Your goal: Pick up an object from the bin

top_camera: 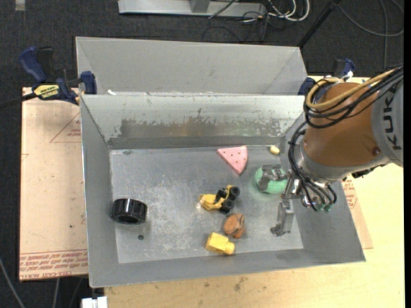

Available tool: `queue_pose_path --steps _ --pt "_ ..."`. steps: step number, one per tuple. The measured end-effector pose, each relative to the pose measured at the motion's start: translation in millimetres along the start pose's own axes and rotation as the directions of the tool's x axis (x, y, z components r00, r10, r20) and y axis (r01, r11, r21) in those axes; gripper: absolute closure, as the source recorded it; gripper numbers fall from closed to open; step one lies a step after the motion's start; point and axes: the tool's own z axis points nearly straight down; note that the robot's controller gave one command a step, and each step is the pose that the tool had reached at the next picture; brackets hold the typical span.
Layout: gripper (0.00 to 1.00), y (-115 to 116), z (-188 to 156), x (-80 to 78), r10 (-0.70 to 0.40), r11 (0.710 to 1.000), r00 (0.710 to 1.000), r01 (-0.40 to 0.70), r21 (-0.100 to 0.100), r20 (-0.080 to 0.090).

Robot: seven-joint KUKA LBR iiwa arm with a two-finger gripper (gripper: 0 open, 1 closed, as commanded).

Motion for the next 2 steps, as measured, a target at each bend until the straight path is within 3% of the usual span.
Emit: queue_pose_path --steps 1,2 --pt "0.00 0 -4 -1.6 -0.002 1.000 1.000 0.002 0.001 0.008" --pt "0.00 13 20 -36.0 -0.069 0.998 0.998 0.069 0.004 0.017"
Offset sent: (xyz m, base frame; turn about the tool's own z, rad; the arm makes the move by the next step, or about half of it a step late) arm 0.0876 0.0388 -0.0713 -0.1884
